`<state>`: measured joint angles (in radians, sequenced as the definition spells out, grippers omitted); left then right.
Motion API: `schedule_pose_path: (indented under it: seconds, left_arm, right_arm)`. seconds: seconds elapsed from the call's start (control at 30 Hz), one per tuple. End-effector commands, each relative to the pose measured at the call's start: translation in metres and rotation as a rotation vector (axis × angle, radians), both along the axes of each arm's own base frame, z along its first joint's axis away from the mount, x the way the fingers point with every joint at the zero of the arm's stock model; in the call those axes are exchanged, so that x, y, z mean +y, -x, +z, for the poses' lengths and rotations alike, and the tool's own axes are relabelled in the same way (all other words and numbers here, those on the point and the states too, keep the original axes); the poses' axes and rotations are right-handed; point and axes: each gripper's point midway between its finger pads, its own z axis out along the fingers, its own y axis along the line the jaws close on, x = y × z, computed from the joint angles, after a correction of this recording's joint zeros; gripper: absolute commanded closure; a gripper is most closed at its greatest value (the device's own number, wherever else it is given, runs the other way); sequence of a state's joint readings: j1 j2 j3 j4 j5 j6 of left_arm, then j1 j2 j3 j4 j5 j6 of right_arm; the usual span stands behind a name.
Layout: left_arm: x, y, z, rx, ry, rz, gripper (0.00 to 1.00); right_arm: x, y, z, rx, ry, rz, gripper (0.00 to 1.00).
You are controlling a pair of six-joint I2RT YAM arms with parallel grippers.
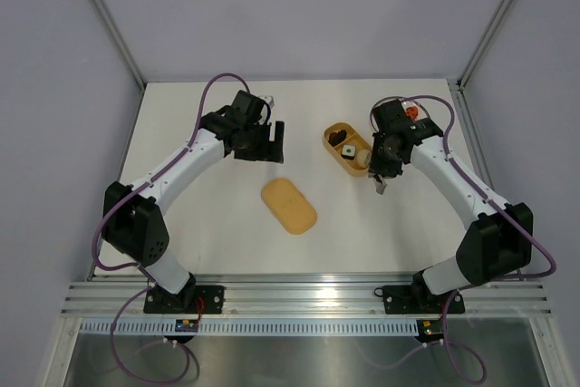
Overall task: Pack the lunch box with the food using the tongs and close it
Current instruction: Place the fake food in the packing box.
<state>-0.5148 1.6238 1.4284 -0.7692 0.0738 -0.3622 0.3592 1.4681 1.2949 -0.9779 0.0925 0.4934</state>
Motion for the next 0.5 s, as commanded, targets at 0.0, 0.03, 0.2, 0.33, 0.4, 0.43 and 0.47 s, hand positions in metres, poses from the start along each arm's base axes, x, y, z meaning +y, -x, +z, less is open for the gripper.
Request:
schedule_pose_path:
  seconds: [0.0,0.03,0.2,0.33,0.4,0.43,0.47]
  left_arm:
    - [-0.002,-0.010,0.021,-0.066,0.025,-0.004,0.19]
    - [-0.002,-0.010,0.021,-0.066,0.025,-0.004,0.19]
    - [-0.001,-0.010,0.021,-0.066,0.022,0.000,0.19]
    - [-0.001,-0.009,0.019,-0.063,0.020,-0.002,0.19]
    - [0.000,-0.009,0.019,-0.064,0.019,0.001,0.19]
    - [0.000,-0.010,0.019,-0.066,0.019,0.001,0.19]
    - [0.000,-0.009,0.018,-0.063,0.018,0.001,0.19]
  right_arm:
    - [-0.002,-0.006,0.000,-0.006,0.042,0.013,0.97]
    - [-0.002,-0.007,-0.001,-0.002,0.042,0.016,0.97]
    - [0.001,-0.012,-0.010,0.021,0.050,0.033,0.95]
    - [0.006,-0.015,-0.006,0.007,0.030,0.044,0.75]
    - [0.008,-0.016,0.000,-0.011,0.016,0.043,0.63]
    - [0.009,-0.018,0.004,-0.023,0.012,0.045,0.60]
    - [0.009,-0.018,0.008,-0.033,0.008,0.043,0.55]
